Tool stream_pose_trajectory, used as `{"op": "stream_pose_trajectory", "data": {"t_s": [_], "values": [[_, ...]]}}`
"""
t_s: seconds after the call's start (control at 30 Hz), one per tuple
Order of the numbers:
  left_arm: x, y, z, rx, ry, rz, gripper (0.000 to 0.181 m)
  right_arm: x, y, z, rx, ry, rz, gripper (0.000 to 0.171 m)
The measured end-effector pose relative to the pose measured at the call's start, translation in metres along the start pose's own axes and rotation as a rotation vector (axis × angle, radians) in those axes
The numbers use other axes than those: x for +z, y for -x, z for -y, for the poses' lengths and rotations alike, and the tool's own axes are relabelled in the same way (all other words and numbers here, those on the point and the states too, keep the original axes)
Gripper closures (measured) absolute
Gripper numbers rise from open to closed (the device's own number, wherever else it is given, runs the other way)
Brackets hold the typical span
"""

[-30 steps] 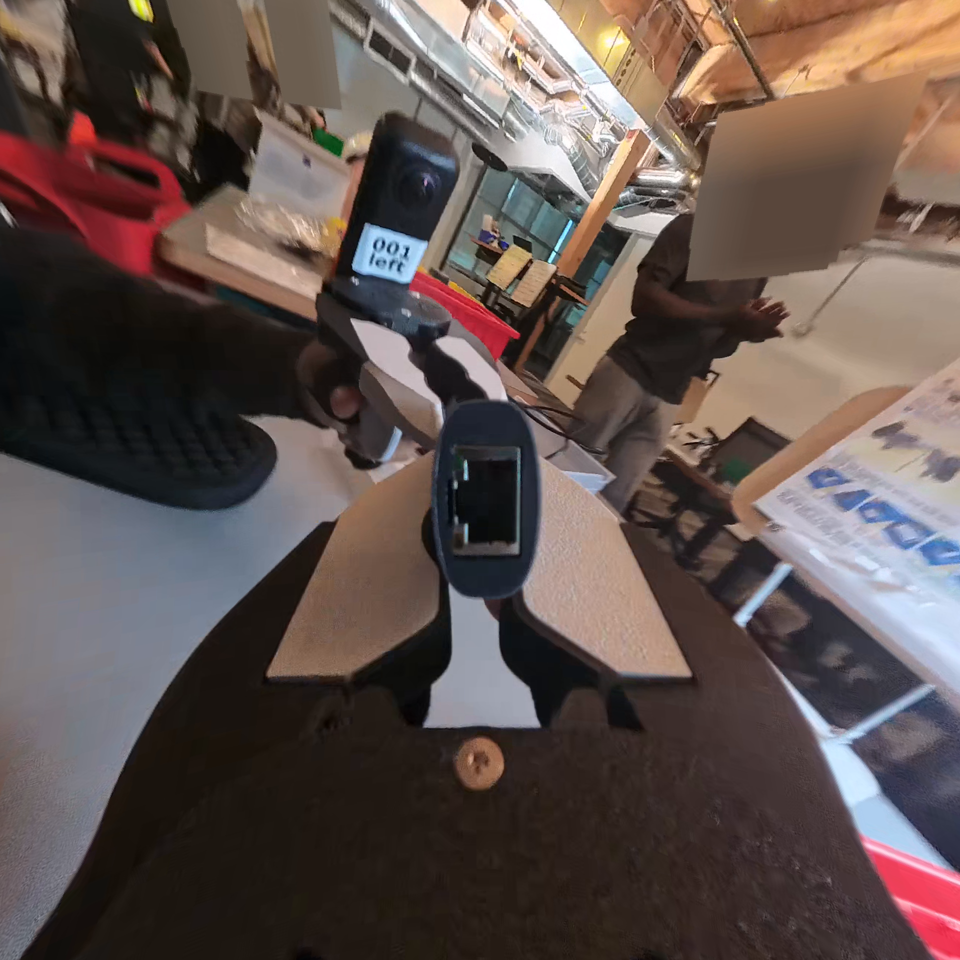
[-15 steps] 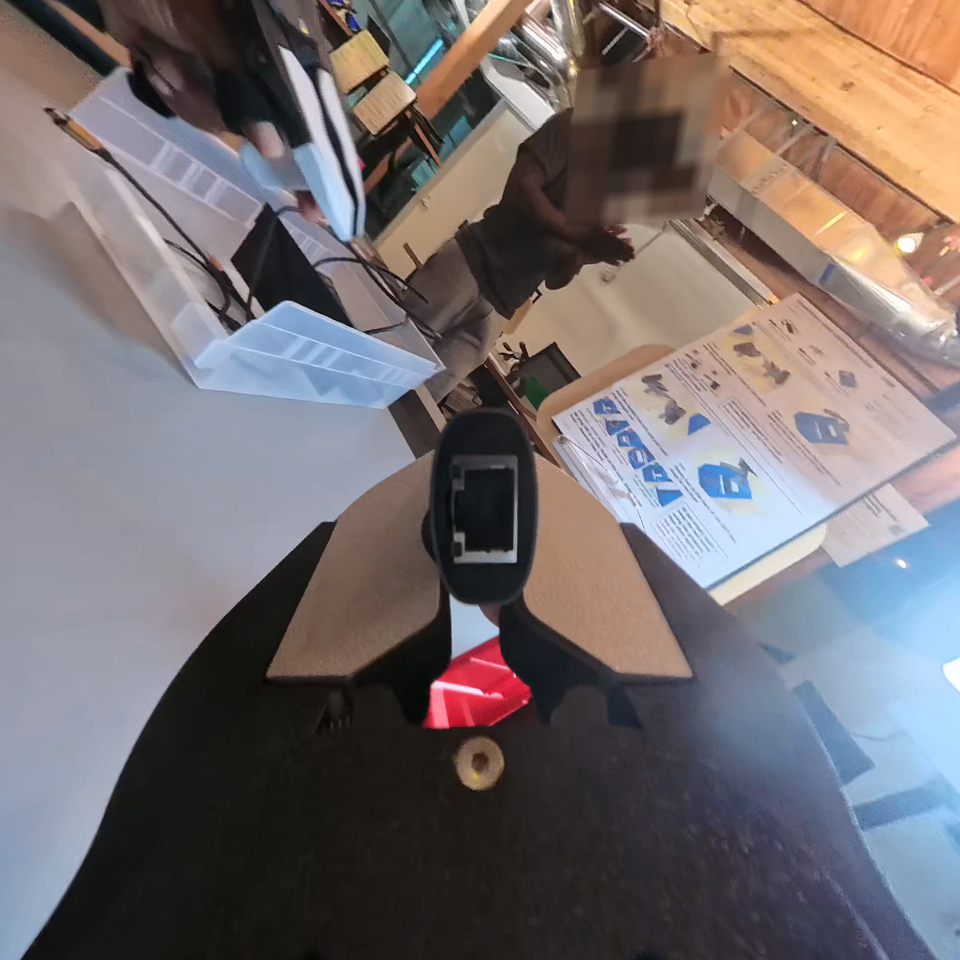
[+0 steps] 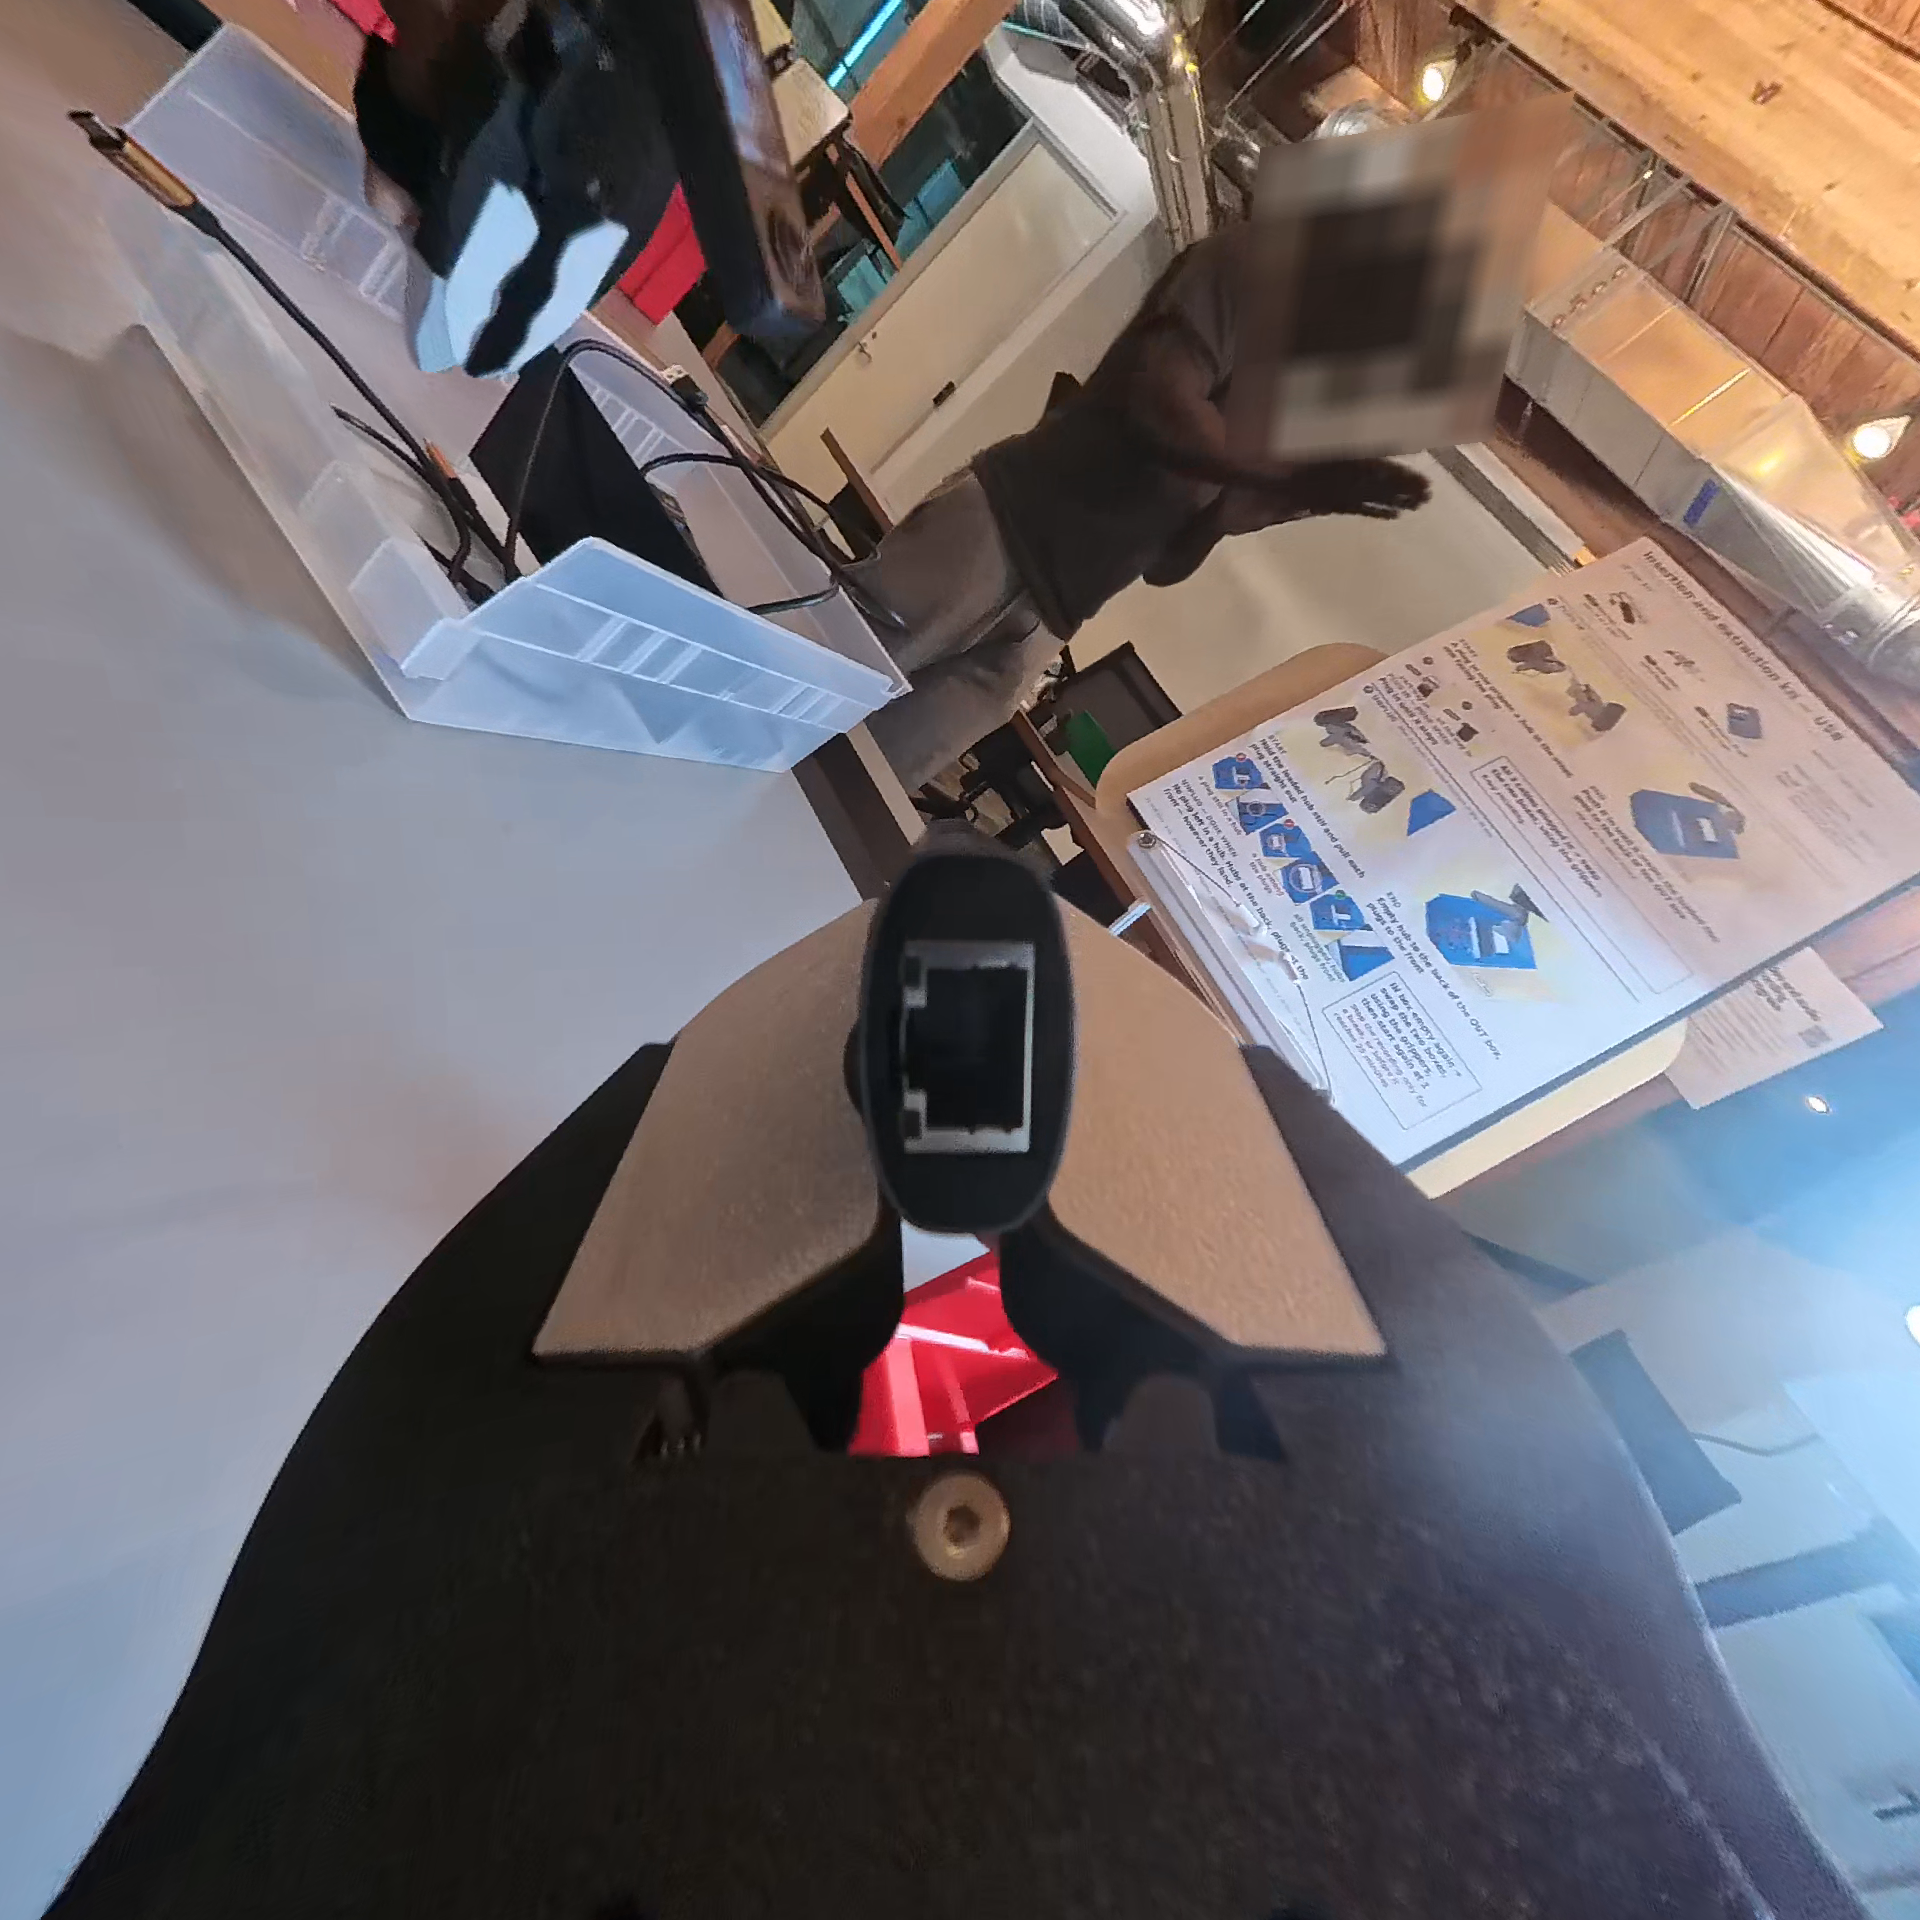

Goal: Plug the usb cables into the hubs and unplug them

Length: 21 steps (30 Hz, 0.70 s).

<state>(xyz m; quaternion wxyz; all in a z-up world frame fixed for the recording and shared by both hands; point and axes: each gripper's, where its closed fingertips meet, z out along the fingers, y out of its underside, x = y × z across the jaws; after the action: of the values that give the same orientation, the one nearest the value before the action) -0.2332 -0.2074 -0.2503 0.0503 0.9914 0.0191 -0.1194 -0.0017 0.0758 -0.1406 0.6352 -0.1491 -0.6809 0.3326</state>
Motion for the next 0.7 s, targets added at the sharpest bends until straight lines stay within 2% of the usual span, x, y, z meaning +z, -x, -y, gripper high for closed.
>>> {"op": "stream_pose_trajectory", "data": {"t_s": [0.13,0.27,0.4,0.5,0.6,0.7], "values": [[0.021,-0.010,0.004,-0.077,0.114,-0.082,0.155,0.001,0.003,-0.002,-0.002,0.010,0.011,0.153],[0.038,-0.007,0.001,-0.048,0.232,-0.022,0.150,0.000,0.003,-0.004,0.000,0.014,0.014,0.153],[0.047,0.005,-0.005,0.057,0.358,0.126,0.162,0.000,0.003,-0.004,0.001,0.016,0.014,0.153],[0.047,0.008,-0.007,0.139,0.412,0.176,0.173,-0.002,0.001,-0.004,-0.004,0.018,0.010,0.153],[0.029,0.012,-0.006,0.158,0.380,0.205,0.176,-0.003,-0.002,-0.005,0.001,0.017,0.000,0.153],[-0.007,0.012,0.003,0.109,0.231,0.201,0.177,-0.004,-0.006,-0.005,0.028,0.007,-0.008,0.153]]}}
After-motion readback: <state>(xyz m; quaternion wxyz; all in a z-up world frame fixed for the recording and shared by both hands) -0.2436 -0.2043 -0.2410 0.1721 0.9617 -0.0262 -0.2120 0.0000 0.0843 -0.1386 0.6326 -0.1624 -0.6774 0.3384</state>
